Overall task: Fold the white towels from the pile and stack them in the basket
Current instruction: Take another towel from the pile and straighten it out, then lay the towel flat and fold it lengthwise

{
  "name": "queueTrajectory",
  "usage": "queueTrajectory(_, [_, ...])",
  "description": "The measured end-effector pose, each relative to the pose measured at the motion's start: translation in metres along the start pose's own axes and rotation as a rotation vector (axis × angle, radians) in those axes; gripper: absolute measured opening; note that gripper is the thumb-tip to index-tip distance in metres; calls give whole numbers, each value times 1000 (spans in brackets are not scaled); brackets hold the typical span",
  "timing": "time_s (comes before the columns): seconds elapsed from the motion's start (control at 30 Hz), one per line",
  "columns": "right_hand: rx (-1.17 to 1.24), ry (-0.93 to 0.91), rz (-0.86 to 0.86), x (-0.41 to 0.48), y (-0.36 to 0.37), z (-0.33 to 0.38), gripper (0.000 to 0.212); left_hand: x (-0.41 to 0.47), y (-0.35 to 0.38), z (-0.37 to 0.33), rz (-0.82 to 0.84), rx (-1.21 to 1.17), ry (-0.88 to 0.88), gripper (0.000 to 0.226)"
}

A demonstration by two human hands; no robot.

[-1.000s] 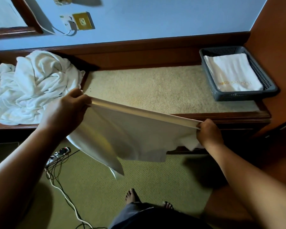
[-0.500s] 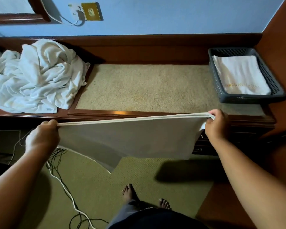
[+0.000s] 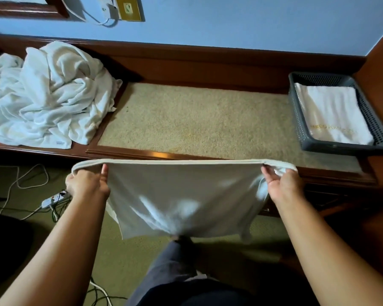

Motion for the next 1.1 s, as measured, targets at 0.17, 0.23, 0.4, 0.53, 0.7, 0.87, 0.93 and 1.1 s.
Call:
queueTrajectory(0.17, [146, -78, 8, 37, 85, 44, 23, 49, 125, -28, 177, -67, 87, 36])
queueTrajectory(0.23, [206, -90, 30, 55, 124, 59, 24, 74, 174, -34, 151, 31, 162, 25])
queueTrajectory(0.4, [251, -168, 7, 106, 233, 94, 27, 180, 302, -45, 140, 214, 306, 9])
queueTrajectory(0.53, [103, -198, -3, 190, 311, 104, 39, 252, 401, -36, 193, 459, 478, 10])
queueTrajectory(0.7, [-723, -403, -9, 259, 359, 52, 99, 269, 445, 45, 432, 1256, 616, 63])
queueTrajectory(0.87, [-1708, -366, 487, 254, 298, -86, 110, 240, 371, 183, 959, 1728, 627, 83])
queueTrajectory(0.93, [-1954, -207, 465, 247, 239, -123, 101, 217, 320, 234, 1120, 1934, 546, 80])
queueTrajectory(1.1, [-2001, -223, 403, 210, 161, -135, 82, 159, 246, 275, 1260, 2107, 652, 74])
Point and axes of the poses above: each hand's wrist, its own x-axis towards the middle knuckle, its own y-axis out of the palm, z = x × y, the point moved 6 cm from there along x, towards the middle knuckle, and after that the axes turned 2 degrees about z, right-handed, at the moved point
